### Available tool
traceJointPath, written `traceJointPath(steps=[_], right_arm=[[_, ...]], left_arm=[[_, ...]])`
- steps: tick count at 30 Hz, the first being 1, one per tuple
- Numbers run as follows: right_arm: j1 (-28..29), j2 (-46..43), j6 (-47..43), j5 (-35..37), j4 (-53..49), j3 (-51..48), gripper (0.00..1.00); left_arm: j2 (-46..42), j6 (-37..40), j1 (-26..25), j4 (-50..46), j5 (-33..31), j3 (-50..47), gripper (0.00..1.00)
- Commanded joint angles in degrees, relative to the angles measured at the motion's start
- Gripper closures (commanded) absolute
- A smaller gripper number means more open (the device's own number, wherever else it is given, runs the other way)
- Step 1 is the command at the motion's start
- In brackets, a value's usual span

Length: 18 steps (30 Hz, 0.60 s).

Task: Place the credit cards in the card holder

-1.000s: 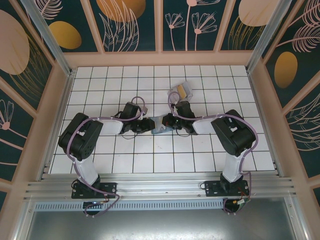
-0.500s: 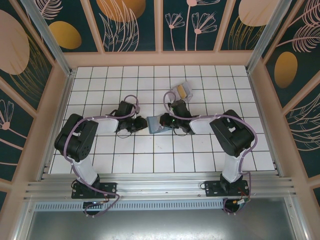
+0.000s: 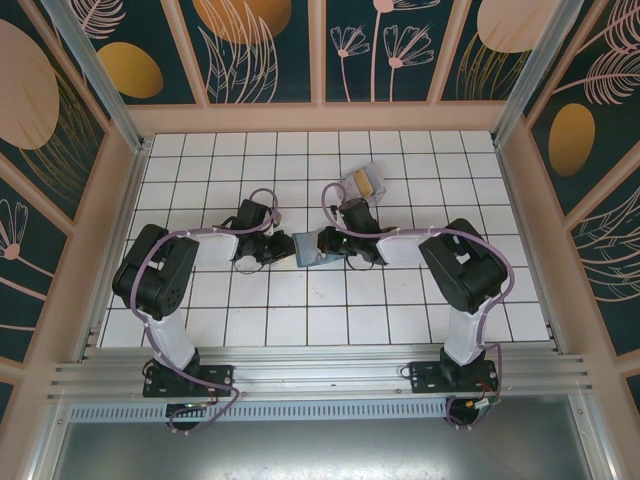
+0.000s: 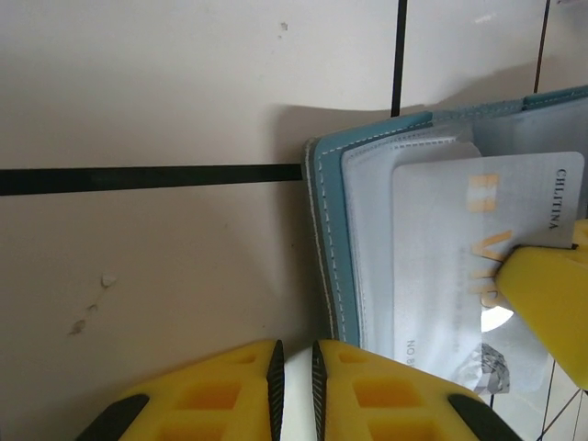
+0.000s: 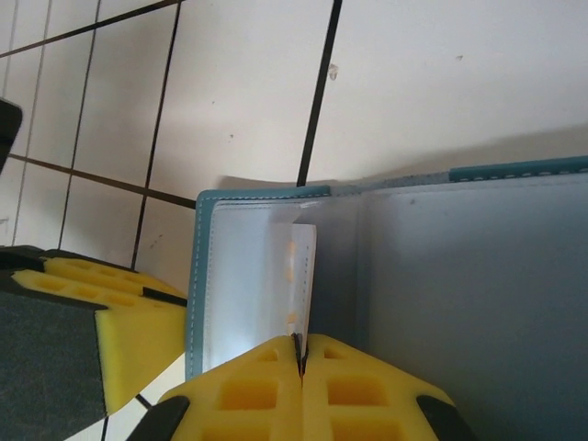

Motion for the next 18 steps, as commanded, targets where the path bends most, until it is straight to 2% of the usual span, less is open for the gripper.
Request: traceJointPath(steps=[1, 7, 13, 18], right_arm=[[-1.5, -0.8, -2.1, -4.5, -8.2, -3.9, 1.00], [-0.7, 2.3, -0.6, -3.8, -7.2, -1.5, 1.00], [1.8, 5.8, 1.7, 1.1, -6.3, 2.4, 0.99], [2.0, 5.5, 0.0, 2.0, -9.0, 3.3, 0.86]], left_arm=[[4.0, 0.2, -1.5, 2.3, -0.2, 0.9, 0.79], [4.2, -0.5, -1.5, 2.9, 0.3, 1.1, 0.79], [3.7, -0.6, -1.6, 2.4, -0.1, 1.1, 0.79], [3.7, -0.4, -1.6, 2.1, -0.2, 1.3, 0.79]])
